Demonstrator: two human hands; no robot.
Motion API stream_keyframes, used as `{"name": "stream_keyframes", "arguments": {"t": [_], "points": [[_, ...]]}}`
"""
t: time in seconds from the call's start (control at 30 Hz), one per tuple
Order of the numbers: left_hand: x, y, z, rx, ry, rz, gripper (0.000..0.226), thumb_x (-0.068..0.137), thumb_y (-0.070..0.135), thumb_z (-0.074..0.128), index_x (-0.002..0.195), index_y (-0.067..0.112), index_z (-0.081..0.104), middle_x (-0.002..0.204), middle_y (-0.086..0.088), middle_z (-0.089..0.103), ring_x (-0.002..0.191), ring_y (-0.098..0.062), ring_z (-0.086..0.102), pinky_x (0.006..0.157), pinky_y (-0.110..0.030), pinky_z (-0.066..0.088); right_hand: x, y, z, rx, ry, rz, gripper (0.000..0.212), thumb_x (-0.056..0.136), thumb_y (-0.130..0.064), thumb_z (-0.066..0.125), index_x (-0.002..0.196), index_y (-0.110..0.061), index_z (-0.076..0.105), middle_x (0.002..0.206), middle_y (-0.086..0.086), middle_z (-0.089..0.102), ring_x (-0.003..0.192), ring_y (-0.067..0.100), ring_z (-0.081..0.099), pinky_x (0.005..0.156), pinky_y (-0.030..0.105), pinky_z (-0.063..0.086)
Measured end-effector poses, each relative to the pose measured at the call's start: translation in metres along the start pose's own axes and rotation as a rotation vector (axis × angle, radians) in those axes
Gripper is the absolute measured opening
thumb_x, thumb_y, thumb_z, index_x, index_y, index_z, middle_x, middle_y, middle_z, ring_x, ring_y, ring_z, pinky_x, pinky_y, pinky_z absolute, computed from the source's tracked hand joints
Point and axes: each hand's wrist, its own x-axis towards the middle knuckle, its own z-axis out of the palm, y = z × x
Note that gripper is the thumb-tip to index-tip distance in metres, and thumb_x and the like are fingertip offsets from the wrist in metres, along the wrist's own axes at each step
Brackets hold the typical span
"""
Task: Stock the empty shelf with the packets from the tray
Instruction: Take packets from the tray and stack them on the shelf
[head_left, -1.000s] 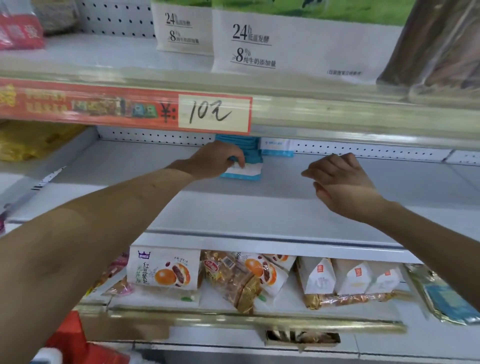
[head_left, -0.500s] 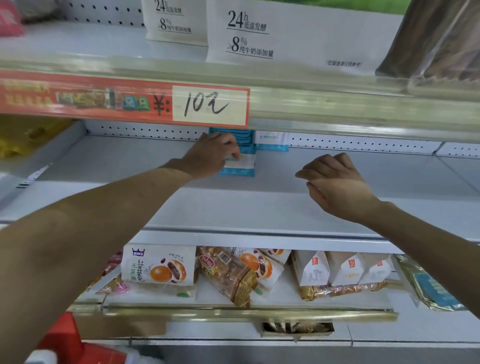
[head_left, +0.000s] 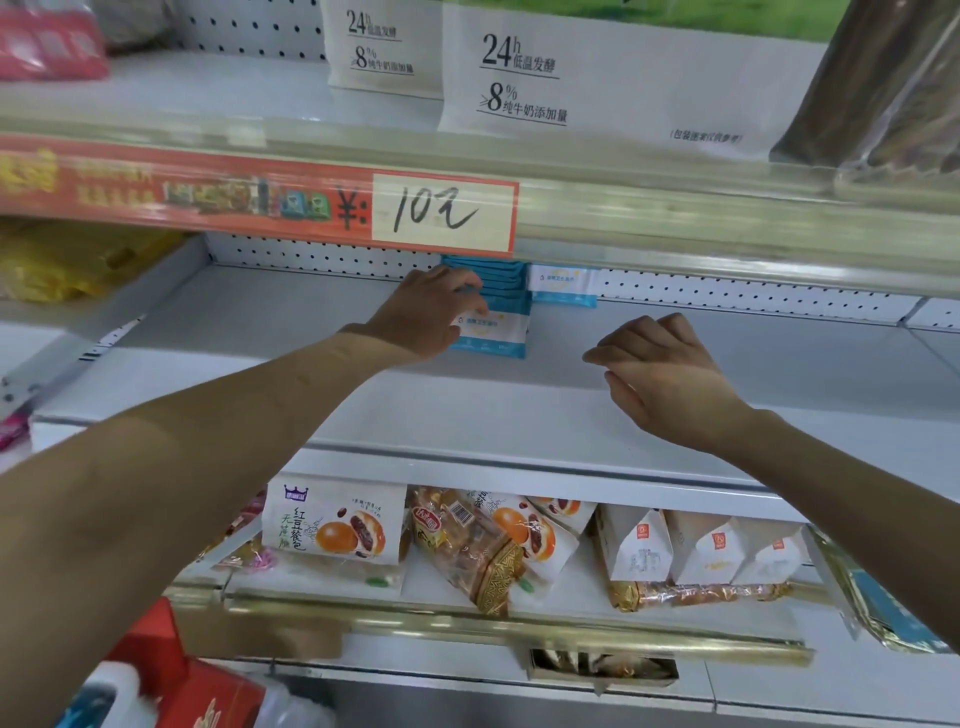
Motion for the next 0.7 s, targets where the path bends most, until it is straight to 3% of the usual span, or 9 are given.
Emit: {"name": "stream_keyframes", "arguments": {"t": [0.17,0.27,0.47,0.6,0.7], "points": [[-0.041,-0.009,-0.026,0.008,0.019,-0.09,0.044,0.092,0.018,0.063,0.134,0.026,0.06,0.155,0.002,0.044,0.138,-0.025,0.042,0.109,-0.048,0.039,0.034,-0.016,0.01,0.018,-0.025,-0.089,0.033,0.099,-0.017,0.047,0.126,-0.017,0.065,0.112,0.002,0.066,0.1,0.033,0.058,0.083,0.046,0.04],[-0.09,-0.023,-0.043,-0.083,0.031,-0.253,0.043,0.097,0.03,0.059,0.14,0.03,0.055,0.15,0.004,0.05,0.134,-0.022,0.048,0.108,-0.043,0.041,0.07,-0.04,0.02,0.096,-0.038,-0.144,0.033,0.097,-0.019,0.053,0.128,-0.016,0.064,0.118,0.002,0.065,0.103,0.031,0.057,0.083,0.043,0.04],[-0.231,-0.037,-0.075,-0.075,0.119,-0.527,0.045,0.098,0.04,0.048,0.138,0.023,0.058,0.136,-0.001,0.062,0.119,-0.026,0.059,0.093,-0.04,0.051,0.155,-0.129,0.037,0.326,-0.05,-0.3,0.028,0.095,-0.021,0.057,0.123,-0.02,0.06,0.114,0.001,0.059,0.102,0.028,0.054,0.085,0.042,0.039],[-0.332,-0.03,-0.097,-0.007,0.207,-0.714,0.034,0.099,0.028,0.059,0.132,0.019,0.062,0.127,-0.004,0.066,0.107,-0.025,0.064,0.084,-0.036,0.051,0.201,-0.206,0.044,0.464,0.02,-0.464,0.026,0.098,-0.022,0.055,0.123,-0.019,0.061,0.115,0.0,0.06,0.099,0.025,0.057,0.087,0.043,0.043],[-0.407,-0.016,-0.106,0.019,0.202,-0.899,0.034,0.1,0.026,0.06,0.133,0.02,0.061,0.123,-0.003,0.063,0.101,-0.021,0.063,0.074,-0.03,0.042,0.224,-0.269,0.039,0.539,0.039,-0.595,0.025,0.099,-0.025,0.054,0.122,-0.018,0.062,0.113,0.001,0.062,0.096,0.025,0.058,0.082,0.043,0.043]]}}
